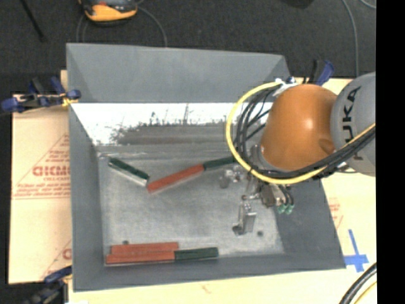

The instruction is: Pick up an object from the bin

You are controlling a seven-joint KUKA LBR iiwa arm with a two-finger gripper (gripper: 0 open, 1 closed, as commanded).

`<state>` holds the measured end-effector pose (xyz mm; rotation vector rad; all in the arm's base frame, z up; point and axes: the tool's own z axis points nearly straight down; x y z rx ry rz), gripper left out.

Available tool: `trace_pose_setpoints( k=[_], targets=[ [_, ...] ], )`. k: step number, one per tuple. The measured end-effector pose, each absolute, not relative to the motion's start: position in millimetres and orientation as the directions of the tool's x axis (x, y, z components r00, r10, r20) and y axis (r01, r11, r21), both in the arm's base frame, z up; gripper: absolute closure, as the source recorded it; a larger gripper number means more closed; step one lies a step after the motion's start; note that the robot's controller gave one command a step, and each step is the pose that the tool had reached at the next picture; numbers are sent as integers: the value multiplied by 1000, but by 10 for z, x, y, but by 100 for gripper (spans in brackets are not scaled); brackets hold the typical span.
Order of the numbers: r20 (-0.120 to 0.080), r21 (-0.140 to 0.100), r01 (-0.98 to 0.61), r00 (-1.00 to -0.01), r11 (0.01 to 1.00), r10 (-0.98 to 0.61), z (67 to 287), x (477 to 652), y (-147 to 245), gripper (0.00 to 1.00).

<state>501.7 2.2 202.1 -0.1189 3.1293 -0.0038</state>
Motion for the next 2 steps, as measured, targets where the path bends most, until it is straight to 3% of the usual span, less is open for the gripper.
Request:
trace_pose_setpoints(
  k=[1,2],
  targets=[
    [-5,-2,-215,-977,977,-215,1619,4931,421,0],
    [-4,1,-163,-987,987,-163,1196,4912,602,0]
  ],
)
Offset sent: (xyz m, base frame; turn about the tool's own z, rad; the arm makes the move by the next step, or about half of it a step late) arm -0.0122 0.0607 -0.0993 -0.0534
